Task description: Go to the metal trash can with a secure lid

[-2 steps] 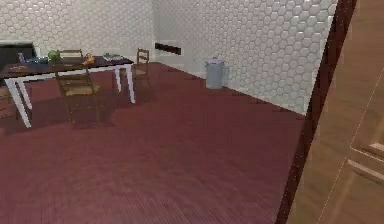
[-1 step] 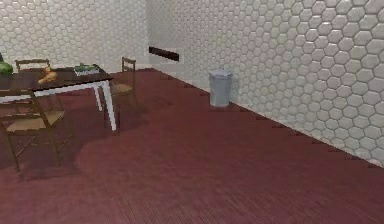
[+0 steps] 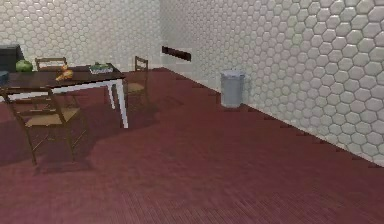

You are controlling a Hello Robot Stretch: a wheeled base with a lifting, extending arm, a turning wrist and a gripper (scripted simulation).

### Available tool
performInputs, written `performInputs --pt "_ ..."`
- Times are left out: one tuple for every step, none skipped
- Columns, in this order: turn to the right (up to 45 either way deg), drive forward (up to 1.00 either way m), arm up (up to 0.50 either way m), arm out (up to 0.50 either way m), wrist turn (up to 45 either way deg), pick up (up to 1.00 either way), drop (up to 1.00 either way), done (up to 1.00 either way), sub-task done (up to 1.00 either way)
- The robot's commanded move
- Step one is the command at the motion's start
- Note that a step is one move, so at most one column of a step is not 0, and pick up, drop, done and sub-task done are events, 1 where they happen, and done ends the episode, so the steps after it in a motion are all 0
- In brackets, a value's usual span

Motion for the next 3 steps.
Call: performInputs --pt "0.0 0.10 0.00 0.00 0.0 0.00 0.00 0.00 0.00" --pt "12.0 0.00 0.00 0.00 0.0 0.00 0.00 0.00 0.00" --pt "0.0 1.00 0.00 0.00 0.0 0.00 0.00 0.00 0.00"
